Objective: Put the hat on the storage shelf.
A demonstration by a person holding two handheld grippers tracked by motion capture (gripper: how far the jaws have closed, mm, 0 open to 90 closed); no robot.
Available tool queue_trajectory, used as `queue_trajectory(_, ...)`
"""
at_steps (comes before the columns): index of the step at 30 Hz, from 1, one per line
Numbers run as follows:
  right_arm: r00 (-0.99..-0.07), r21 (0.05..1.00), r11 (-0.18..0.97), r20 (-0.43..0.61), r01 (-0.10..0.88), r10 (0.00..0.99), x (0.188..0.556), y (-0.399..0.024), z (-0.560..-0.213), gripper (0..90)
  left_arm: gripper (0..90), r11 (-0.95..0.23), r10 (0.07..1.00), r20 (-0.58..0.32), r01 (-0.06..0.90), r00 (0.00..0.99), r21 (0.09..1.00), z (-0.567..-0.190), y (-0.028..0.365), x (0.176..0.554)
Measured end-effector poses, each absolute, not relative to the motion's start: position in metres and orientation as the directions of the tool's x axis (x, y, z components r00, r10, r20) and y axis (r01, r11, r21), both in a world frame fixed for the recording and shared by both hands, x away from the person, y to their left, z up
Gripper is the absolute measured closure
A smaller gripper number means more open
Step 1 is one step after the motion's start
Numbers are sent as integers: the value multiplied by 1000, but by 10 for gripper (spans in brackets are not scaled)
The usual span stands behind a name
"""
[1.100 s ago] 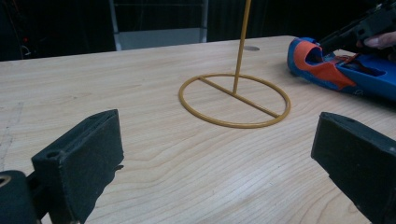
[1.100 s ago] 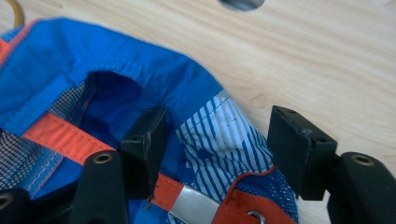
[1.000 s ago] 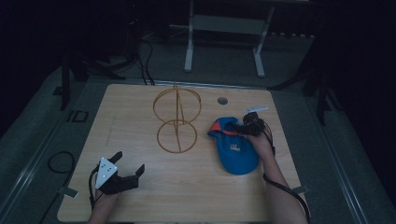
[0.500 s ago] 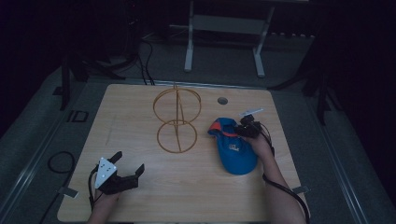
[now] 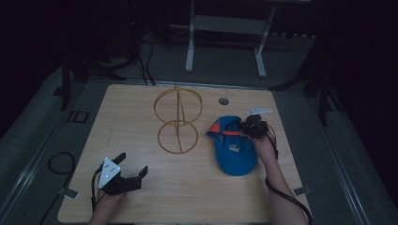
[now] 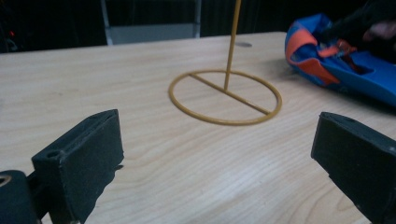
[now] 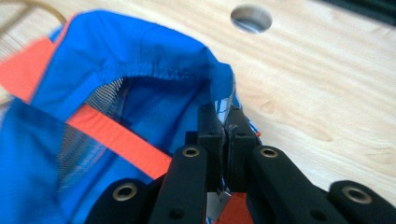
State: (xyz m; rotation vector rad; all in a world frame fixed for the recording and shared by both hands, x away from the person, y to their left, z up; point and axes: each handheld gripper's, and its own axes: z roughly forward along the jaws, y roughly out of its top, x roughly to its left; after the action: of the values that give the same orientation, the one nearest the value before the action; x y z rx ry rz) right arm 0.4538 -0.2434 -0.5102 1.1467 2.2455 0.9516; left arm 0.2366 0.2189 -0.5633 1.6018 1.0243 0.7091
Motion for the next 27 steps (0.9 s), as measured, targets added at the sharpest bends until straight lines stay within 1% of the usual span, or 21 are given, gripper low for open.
queue_trajectory(3, -544, 765, 399, -77, 505, 835, 445, -246, -496, 877, 28, -77, 877, -70, 283, 476, 956, -563, 216, 236)
queue_trajectory(5, -543, 778, 395, -84, 488, 836, 439, -246, -487, 877, 45, -83, 876, -75, 302, 476, 950, -561, 215, 236)
queue_trajectory(7, -541, 793, 389, -91, 469, 836, 432, -246, -477, 877, 45, -69, 871, -97, 316, 482, 946, -559, 214, 236)
queue_trajectory(9, -540, 810, 380, -93, 448, 836, 426, -247, -466, 878, 45, -55, 875, -104, 312, 473, 949, -556, 214, 235)
queue_trajectory(12, -541, 832, 370, -102, 414, 835, 416, -246, -449, 878, 50, -86, 884, -65, 299, 462, 950, -553, 213, 234)
queue_trajectory(17, -549, 860, 363, -120, 360, 828, 400, -246, -422, 878, 55, -71, 877, -88, 310, 472, 948, -547, 214, 232)
queue_trajectory(20, -553, 869, 363, -130, 337, 823, 393, -245, -412, 878, 55, -73, 883, -75, 293, 464, 953, -542, 213, 230)
queue_trajectory(22, -568, 881, 364, -139, 303, 811, 385, -244, -400, 877, 54, -53, 880, -88, 281, 466, 958, -532, 213, 229)
queue_trajectory(27, -575, 886, 379, -169, 268, 801, 375, -243, -383, 877, 33, -61, 875, -103, 318, 473, 946, -513, 208, 229)
